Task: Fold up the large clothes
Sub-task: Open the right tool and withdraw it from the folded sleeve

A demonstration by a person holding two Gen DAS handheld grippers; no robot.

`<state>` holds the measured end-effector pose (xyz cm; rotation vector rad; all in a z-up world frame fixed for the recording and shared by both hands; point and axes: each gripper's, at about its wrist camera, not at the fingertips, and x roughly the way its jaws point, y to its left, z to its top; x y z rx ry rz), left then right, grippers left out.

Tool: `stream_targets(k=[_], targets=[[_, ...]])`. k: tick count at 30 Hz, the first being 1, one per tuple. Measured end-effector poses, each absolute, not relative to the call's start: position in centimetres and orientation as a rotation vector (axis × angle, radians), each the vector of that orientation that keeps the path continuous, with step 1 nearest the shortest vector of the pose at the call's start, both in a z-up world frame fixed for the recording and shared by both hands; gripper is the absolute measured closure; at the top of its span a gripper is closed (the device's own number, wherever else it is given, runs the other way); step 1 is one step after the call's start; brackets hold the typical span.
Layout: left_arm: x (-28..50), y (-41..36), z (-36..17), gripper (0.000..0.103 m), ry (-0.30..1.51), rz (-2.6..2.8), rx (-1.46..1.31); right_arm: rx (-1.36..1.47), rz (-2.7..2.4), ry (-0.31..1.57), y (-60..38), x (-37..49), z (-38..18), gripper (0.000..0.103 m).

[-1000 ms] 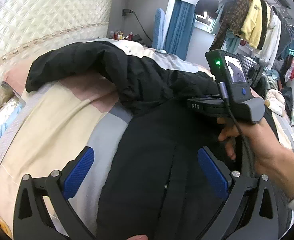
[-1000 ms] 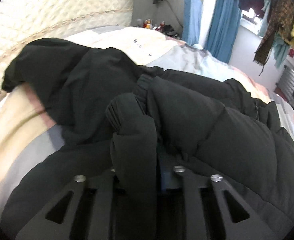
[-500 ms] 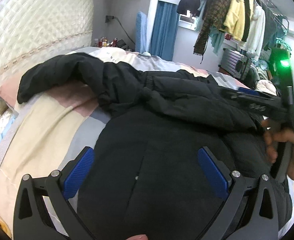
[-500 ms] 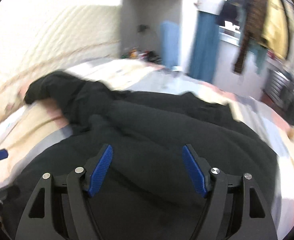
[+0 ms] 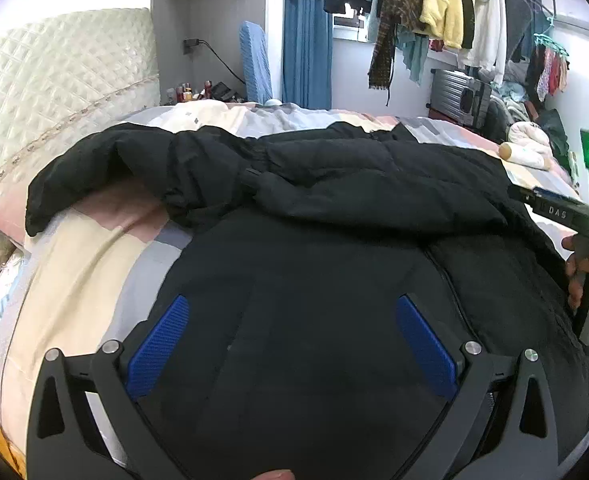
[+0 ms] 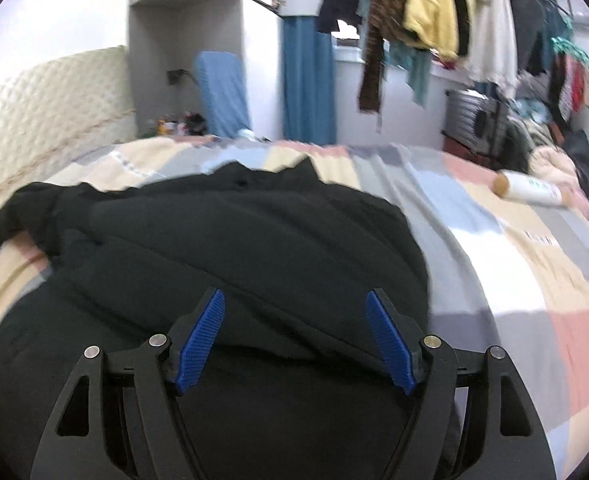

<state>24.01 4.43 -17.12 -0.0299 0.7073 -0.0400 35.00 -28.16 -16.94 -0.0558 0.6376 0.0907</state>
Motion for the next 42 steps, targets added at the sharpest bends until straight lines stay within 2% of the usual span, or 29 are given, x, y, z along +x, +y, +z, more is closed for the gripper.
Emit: stream_targets(k=[3, 16, 22, 29, 36, 42], targets=[[24.4, 4.2, -17.8, 0.0, 0.722, -0.04, -0.042, -0.019, 0.034, 0.667, -31.2, 35.0, -18.6, 0.02], [25.1, 3.6, -18.5, 0.0, 0.75, -0.019, -0.08, -0.019, -0.049, 0.789, -36.4, 36.9, -23.5, 0.017], [25.1, 3.6, -18.9, 0.0, 0.75, -0.009, -0.086, -0.082, -0.037, 0.739, -34.4, 37.9, -22.6, 0.017], [24.8, 3.9, -18.6, 0.0, 0.732, -0.011, -0.105, -0.026, -0.067, 0.671, -35.9, 38.7, -20.6, 0.017], [24.5, 4.2, -18.3, 0.0, 0.728, -0.025, -0.127, 0.067, -0.135, 0.687, -39.9, 38.9, -21.1, 0.017], [23.9, 4.1, -17.6, 0.0, 0.713, -0.03, -0.123, 0.049, -0.104, 0.693, -38.1, 36.9, -20.1, 0.017]])
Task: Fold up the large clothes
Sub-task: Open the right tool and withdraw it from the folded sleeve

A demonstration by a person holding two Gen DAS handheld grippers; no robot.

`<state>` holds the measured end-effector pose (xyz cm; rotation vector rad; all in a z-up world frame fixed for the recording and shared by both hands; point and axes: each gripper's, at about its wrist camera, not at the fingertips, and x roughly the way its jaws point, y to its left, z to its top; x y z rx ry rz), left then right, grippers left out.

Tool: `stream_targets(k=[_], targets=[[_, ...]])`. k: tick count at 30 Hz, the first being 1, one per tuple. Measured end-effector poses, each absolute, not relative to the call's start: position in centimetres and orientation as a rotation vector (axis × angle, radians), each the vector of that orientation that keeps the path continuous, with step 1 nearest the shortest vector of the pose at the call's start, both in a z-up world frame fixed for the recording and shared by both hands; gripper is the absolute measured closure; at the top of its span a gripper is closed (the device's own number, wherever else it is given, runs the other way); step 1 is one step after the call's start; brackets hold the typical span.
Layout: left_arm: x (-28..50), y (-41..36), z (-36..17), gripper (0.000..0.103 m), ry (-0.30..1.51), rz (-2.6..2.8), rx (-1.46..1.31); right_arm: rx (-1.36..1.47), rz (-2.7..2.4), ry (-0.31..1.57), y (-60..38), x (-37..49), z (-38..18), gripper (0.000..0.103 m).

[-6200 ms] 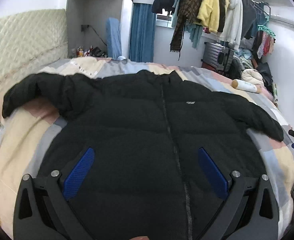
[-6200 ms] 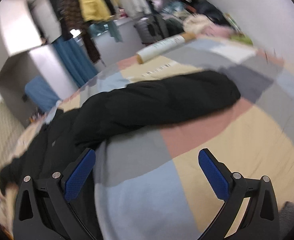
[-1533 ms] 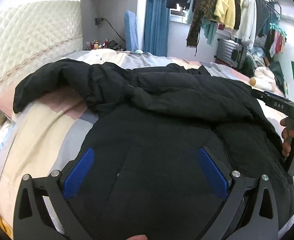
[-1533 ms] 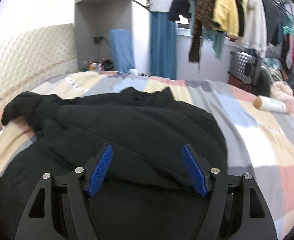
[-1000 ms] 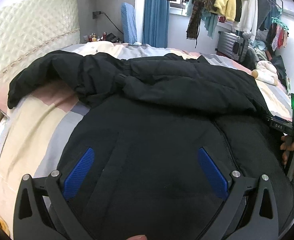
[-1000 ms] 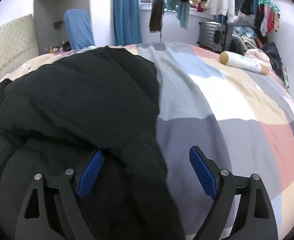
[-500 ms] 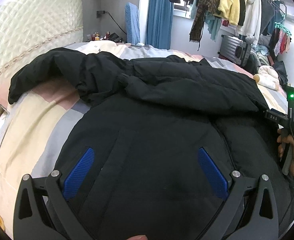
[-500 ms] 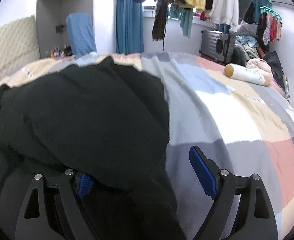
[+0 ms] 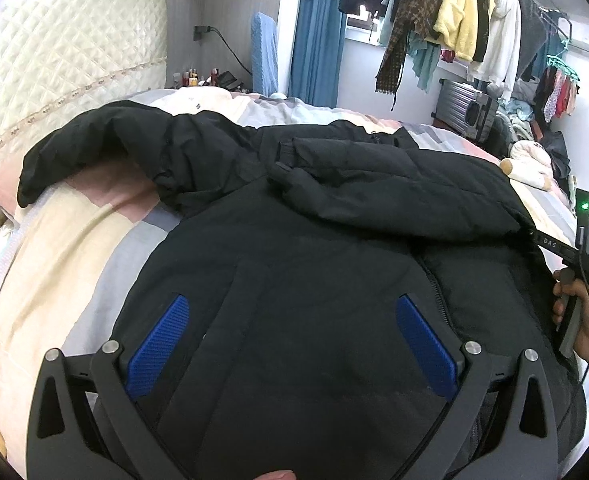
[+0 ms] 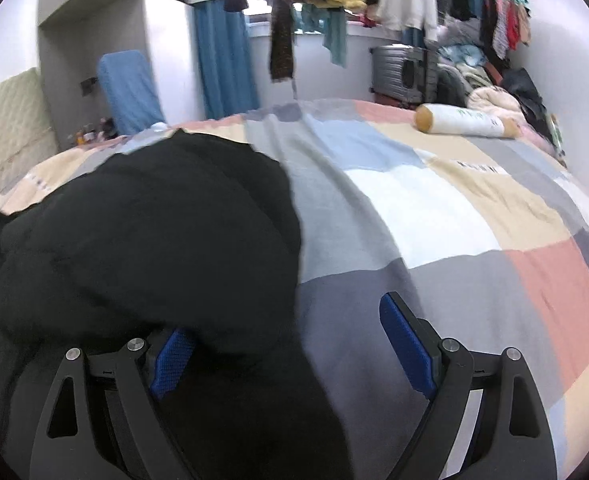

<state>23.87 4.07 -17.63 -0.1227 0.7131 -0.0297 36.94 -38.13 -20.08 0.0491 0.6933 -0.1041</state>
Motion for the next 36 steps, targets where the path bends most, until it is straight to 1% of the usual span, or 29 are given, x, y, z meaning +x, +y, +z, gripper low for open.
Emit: stream_targets(k=[16, 21, 26, 33, 36], targets=[[19.6, 3.3, -12.9, 0.0, 0.61, -0.066, -0.12, -0.003, 0.062, 0.572, -31.1, 27.2, -11.4, 0.015], [18.3, 3.2, -11.7, 0.0, 0.577, -0.071, -0.131, -0.005, 0.078, 0.572, -29.3, 24.3, -10.5, 0.014], [17.0, 2.9, -11.3, 0.0, 0.558, -0.088, -0.125, 0.016, 0.095, 0.56, -27.8, 21.4, -10.1, 0.009], [15.5, 3.4, -10.8, 0.0, 0.527, -0.102, -0.147, -0.059, 0.147, 0.522, -24.7, 16.7, -9.9, 0.001], [14.8, 3.5, -10.9, 0.0, 0.519, -0.101, -0.147, -0.044, 0.166, 0.526, -24.2, 15.2, -9.8, 0.0]])
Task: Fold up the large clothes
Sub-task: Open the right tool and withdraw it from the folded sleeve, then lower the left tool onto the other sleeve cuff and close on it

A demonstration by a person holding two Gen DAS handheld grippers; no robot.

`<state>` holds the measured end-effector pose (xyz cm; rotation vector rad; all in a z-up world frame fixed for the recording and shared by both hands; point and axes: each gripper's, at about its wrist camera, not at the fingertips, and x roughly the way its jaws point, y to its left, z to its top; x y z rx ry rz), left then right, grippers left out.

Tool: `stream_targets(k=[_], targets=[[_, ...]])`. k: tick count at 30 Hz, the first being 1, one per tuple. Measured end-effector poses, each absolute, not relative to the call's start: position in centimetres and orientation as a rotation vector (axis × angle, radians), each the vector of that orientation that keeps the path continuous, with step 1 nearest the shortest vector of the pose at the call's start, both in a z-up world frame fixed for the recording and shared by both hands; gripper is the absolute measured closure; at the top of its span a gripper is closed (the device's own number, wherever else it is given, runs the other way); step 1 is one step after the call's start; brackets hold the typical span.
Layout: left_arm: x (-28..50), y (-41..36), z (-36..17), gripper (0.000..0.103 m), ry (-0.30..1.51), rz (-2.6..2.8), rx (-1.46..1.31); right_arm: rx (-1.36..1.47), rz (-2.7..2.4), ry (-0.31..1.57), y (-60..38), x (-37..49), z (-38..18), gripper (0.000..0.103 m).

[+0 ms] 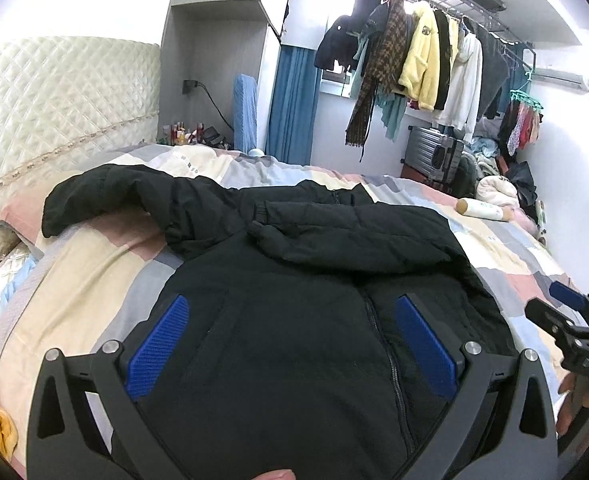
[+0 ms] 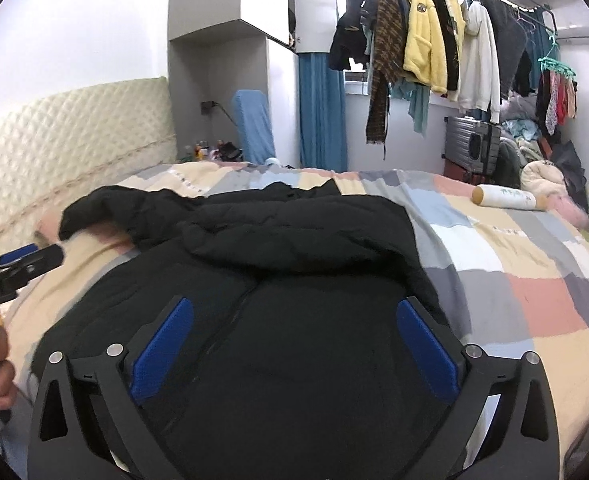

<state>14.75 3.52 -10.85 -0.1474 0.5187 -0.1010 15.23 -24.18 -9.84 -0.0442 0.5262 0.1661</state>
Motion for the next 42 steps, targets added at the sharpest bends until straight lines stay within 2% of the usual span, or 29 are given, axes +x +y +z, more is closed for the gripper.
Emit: stream_targets(k=[11, 21, 31, 35, 42], targets=[[15.0, 3.7, -12.1, 0.0, 0.537, -0.123, -0.159, -0.013, 0.157, 0.534, -23.6, 10.4, -10.5, 0.0], [18.8, 7.3, -13.1, 0.0, 0.643, -0.091, -0.25, 0.021, 0.146, 0.519, -24.2, 10.6, -10.9, 0.0], [26.4, 20.9, -10.8, 0.0, 0.654, 0.09, -0.416, 0.07, 0.123, 0.559, -25.6, 11.5, -12.0, 0.0], [29.0, 26.9, -12.6, 0.0, 0.678, 0.145, -0.532, 0.069, 0.11, 0.565, -25.5, 11.6, -12.1, 0.0], [32.2, 35.1, -18.9, 0.0, 0.684, 0.21, -0.871, 0.092, 0.101, 0.596, -25.1, 12.4, -12.3, 0.0]])
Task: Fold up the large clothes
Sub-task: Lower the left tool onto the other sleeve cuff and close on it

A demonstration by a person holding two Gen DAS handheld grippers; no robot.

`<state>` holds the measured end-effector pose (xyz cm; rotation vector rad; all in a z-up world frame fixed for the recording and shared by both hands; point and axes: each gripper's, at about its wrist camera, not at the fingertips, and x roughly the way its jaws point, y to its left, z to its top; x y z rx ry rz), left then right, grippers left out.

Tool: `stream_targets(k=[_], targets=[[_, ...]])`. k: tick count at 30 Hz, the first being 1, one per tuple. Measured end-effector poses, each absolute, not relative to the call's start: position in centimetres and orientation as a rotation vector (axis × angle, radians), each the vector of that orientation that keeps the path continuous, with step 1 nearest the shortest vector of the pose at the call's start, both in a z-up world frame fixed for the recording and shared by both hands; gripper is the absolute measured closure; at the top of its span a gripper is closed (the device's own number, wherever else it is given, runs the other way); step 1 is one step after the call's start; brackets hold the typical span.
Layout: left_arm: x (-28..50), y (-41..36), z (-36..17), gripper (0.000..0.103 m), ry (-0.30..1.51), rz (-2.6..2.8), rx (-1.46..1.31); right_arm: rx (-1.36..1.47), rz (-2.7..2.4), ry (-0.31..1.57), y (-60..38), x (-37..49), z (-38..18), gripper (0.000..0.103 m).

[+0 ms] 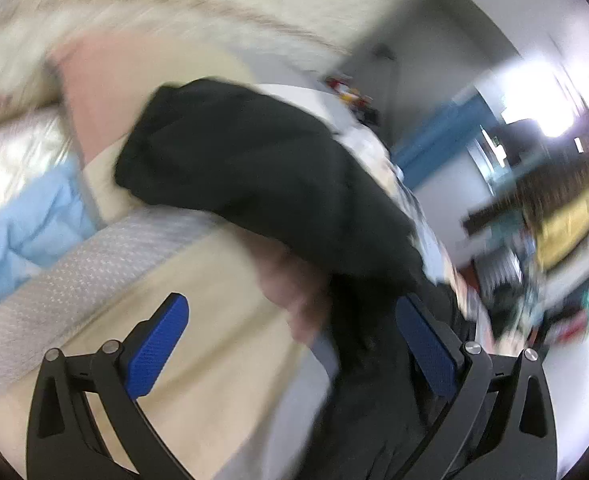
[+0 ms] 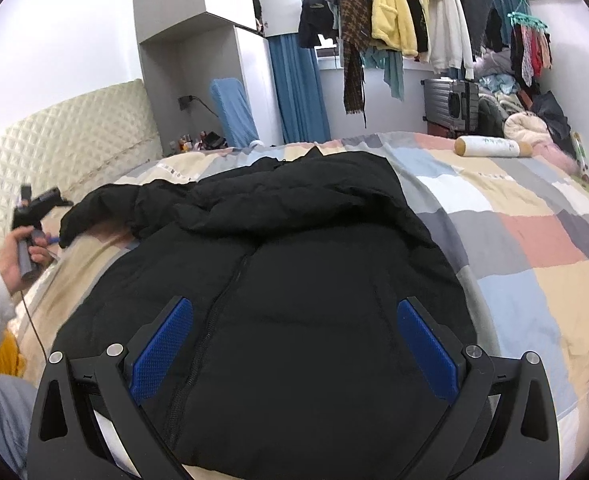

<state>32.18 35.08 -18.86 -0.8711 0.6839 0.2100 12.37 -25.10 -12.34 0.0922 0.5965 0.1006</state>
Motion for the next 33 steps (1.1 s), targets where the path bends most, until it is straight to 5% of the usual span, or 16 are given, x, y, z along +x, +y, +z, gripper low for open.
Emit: stream_targets(k=[18, 21, 23, 26, 29, 33], targets=[[36.4, 41.9, -24.0, 0.004, 0.397, 0.286, -1.1, 0.122, 0.021, 0.701, -24.6, 16.7, -14.7, 0.0], [36.4, 42.4, -24.3, 0.022, 0.389, 0.33, -1.115, 0.119, 0.016, 0.714, -24.6, 17.1, -15.0, 0.0], [36.5, 42.6, -24.1, 0.052, 0.413, 0.366, -1.095, 0.119, 0.013, 0.719, -24.6, 17.2, -15.2, 0.0], [36.1, 42.9, -22.8, 0.08, 0.415, 0.371, -1.055, 0.111, 0.01, 0.715, -24.6, 17.2, -15.1, 0.0], [36.0, 42.6, -19.9, 0.093, 0.438, 0.41, -0.961, 0.11, 0.011, 0.71, -24.7, 17.0, -14.9, 0.0], [35.1, 42.9, -15.1, 0.097, 0.397, 0.479, -0.838, 0.101, 0.007, 0.7, -24.7, 16.8, -14.7, 0.0]])
